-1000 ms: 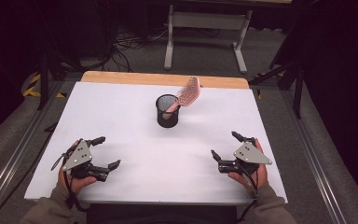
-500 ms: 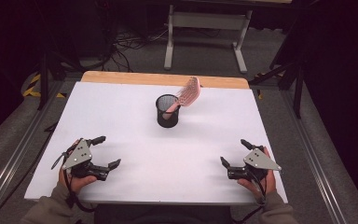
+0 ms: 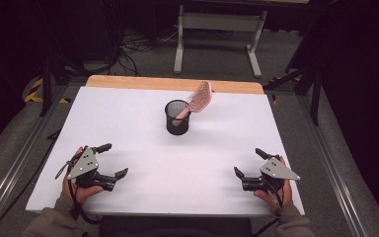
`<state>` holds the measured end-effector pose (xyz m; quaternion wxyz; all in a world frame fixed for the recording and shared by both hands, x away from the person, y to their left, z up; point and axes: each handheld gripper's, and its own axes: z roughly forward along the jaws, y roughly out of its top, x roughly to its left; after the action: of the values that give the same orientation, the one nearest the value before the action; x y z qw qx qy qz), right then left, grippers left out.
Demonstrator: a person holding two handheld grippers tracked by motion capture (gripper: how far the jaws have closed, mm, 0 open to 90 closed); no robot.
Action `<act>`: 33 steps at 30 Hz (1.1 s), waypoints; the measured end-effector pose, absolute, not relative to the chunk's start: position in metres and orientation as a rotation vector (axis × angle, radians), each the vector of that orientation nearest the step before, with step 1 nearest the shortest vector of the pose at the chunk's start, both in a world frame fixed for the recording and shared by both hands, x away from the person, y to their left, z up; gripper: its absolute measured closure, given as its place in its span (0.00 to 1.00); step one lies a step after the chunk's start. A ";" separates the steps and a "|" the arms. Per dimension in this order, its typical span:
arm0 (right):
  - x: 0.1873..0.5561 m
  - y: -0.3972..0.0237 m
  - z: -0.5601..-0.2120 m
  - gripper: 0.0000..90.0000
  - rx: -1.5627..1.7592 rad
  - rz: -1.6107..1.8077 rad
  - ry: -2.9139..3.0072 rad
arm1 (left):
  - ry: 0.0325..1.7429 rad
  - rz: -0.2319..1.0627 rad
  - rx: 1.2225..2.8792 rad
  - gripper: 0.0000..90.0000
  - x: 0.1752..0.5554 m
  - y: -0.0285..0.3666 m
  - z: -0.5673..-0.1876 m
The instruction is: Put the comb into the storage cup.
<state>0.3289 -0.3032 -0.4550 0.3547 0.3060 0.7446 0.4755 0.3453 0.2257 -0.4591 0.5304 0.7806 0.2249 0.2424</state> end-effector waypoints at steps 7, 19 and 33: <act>0.324 -0.305 -0.452 0.05 0.784 1.246 1.914 | 0.516 0.567 1.882 0.04 0.347 0.220 -0.460; 0.326 -0.299 -0.451 0.04 0.756 1.248 1.915 | 0.528 0.575 1.884 0.04 0.344 0.223 -0.461; 0.325 -0.299 -0.451 0.05 0.750 1.250 1.919 | 0.520 0.574 1.893 0.04 0.345 0.222 -0.461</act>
<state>0.3253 -0.2990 -0.4507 0.3576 0.2906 0.7436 0.4845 0.3449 0.2218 -0.4611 0.5210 0.7900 0.2170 0.2395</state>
